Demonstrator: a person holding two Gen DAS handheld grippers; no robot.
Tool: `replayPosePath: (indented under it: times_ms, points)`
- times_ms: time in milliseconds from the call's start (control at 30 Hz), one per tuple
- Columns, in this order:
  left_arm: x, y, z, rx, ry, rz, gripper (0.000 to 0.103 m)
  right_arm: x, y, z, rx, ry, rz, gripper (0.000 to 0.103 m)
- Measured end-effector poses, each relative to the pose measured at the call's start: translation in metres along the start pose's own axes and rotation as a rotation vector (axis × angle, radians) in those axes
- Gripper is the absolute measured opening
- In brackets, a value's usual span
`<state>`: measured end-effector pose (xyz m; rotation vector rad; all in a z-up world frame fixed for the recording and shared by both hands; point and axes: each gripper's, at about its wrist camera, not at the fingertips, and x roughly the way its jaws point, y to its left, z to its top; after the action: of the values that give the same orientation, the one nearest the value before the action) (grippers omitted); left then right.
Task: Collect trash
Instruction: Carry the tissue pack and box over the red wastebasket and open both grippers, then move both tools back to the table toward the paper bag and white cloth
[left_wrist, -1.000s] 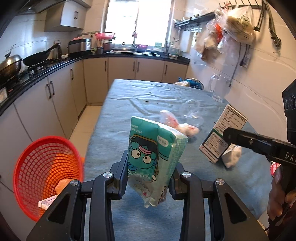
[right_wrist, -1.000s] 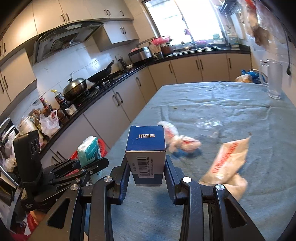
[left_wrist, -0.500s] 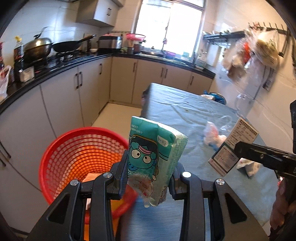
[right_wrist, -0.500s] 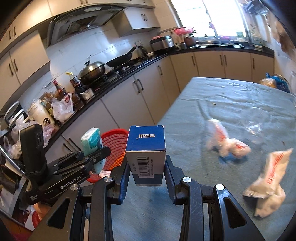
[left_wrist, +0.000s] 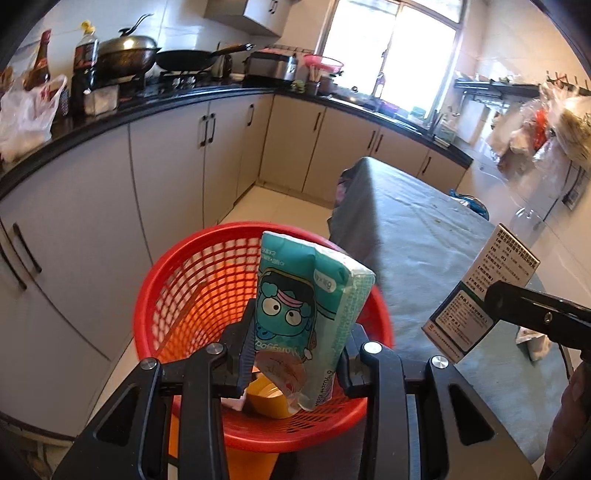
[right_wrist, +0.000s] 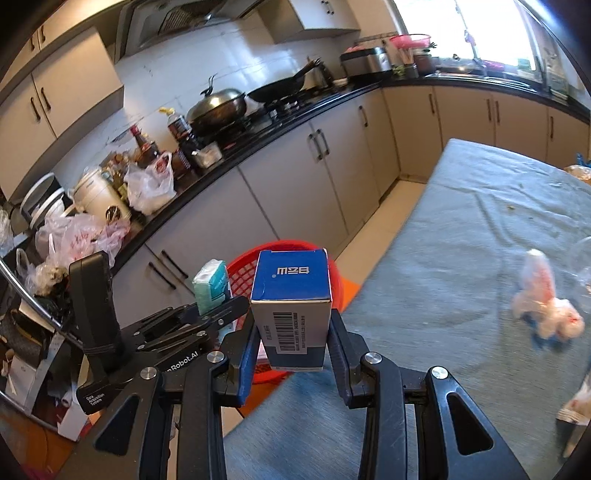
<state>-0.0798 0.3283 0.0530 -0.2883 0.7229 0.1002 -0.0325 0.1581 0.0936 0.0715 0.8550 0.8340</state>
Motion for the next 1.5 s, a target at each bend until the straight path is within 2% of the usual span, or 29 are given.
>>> replayPosePath:
  times_ms: [500,600,667,733,1067,1200,1267,1500]
  points:
    - [0.014,0.016,-0.007,-0.012,0.047,0.012,0.034,0.062,0.015,-0.001,-0.019,0.125,0.011,0.04]
    - [0.014,0.016,-0.006,-0.01,0.049,0.009,0.036,0.065,0.015,0.001,-0.016,0.125,0.009,0.04]
    - [0.013,0.02,-0.005,-0.02,0.047,0.003,0.042,0.064,0.015,0.002,-0.01,0.119,0.007,0.044]
    - [0.011,0.023,-0.005,-0.03,0.042,-0.004,0.044,0.062,0.013,0.004,-0.004,0.112,0.006,0.048]
    - [-0.001,0.014,-0.005,-0.016,0.025,-0.009,0.048,0.03,0.006,0.001,0.007,0.048,0.004,0.048]
    - [-0.01,-0.003,-0.006,0.017,0.006,-0.014,0.051,0.013,-0.008,-0.006,0.03,0.026,-0.016,0.048]
    - [-0.014,-0.014,-0.007,0.031,-0.009,-0.016,0.059,0.004,-0.017,-0.011,0.046,0.015,-0.031,0.048]
    - [-0.012,-0.064,-0.009,0.109,-0.01,-0.065,0.06,-0.031,-0.053,-0.031,0.105,-0.015,-0.073,0.048]
